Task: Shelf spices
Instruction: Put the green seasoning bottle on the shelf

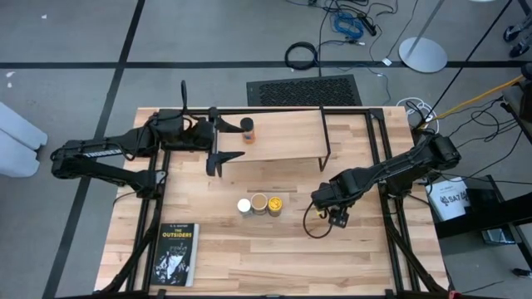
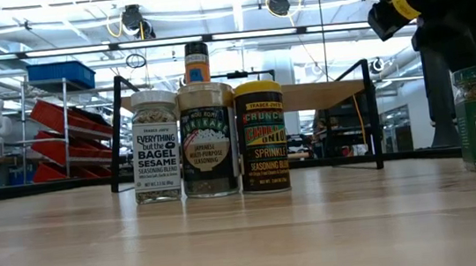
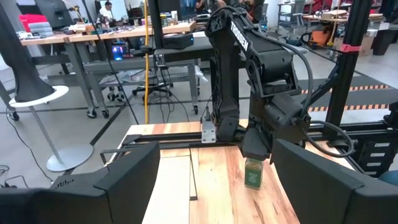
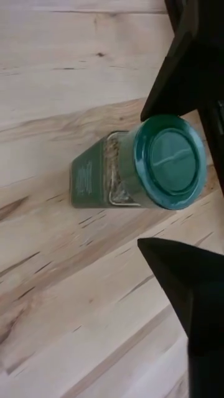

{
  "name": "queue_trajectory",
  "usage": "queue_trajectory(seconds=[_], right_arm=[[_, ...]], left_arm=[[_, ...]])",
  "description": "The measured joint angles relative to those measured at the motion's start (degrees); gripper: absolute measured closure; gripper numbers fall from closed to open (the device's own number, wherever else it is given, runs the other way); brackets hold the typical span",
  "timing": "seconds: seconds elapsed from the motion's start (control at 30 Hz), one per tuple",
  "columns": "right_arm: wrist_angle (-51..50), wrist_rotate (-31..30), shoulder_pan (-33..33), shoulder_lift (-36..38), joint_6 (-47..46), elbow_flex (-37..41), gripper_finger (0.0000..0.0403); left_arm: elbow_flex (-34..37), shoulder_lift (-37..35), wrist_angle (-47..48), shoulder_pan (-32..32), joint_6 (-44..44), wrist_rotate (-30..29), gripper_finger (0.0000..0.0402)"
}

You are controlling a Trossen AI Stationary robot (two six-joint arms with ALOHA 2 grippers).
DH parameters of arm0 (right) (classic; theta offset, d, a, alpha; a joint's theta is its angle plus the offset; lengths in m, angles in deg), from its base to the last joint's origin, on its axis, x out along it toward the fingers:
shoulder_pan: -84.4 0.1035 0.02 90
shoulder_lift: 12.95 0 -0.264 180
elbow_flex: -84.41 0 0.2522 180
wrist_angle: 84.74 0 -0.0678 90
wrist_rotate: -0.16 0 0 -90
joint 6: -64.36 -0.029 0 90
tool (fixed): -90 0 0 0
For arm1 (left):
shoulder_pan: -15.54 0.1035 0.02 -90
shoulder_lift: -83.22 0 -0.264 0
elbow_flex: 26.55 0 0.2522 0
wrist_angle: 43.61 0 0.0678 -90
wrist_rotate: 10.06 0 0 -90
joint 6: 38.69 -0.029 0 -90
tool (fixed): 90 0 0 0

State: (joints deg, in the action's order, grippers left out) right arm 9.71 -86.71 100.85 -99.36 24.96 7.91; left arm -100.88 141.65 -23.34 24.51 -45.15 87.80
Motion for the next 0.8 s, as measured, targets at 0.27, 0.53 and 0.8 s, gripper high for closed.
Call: queue_trajectory(seconds=[0.27,0.53,0.8], right_arm=[[-0.31,-0.02,0.00,0.00,0.00,0.00,0.0172],[-0.65,0.11,0.00,0.00,0.01,-0.07,0.0210],[-3.19,0.31,-1.07,-0.04,0.36,-2.93,0.0204]], left_arm=[[0.00,0.00,-0.02,0.00,0.02,0.00,0.0081],[0.00,0.00,-0.02,0.00,0.02,0.00,0.0081],[0.00,0.00,-0.02,0.00,0.02,0.00,0.0081]])
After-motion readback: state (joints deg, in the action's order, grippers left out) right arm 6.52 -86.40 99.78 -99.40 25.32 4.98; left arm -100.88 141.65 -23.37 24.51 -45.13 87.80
